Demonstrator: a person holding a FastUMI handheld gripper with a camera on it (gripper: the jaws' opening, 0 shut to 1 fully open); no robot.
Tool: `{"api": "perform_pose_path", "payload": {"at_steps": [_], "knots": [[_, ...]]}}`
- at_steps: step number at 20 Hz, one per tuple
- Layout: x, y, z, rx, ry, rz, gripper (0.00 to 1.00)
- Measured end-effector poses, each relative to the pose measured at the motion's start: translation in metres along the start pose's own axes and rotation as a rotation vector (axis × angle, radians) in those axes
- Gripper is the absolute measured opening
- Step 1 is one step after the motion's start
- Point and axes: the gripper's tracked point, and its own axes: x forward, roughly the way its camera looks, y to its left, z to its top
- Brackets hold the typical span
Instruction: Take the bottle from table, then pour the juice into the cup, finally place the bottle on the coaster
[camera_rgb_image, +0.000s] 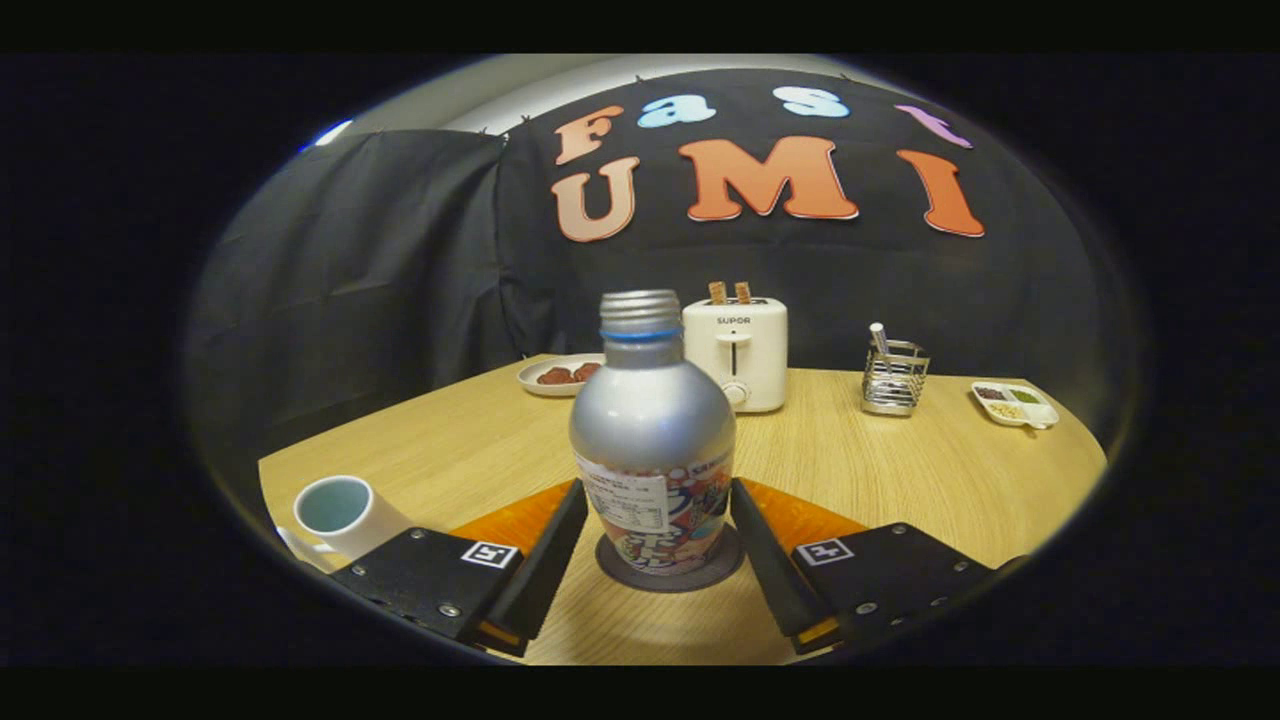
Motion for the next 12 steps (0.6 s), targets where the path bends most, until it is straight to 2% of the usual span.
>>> {"api": "perform_pose_path", "payload": {"at_steps": [5, 12], "knots": [[-0.035, -0.007, 0.047, -0.017, -0.123, -0.017, 0.88], [-0.108, -0.025, 0.114, -0.059, -0.302, -0.055, 0.94]]}}
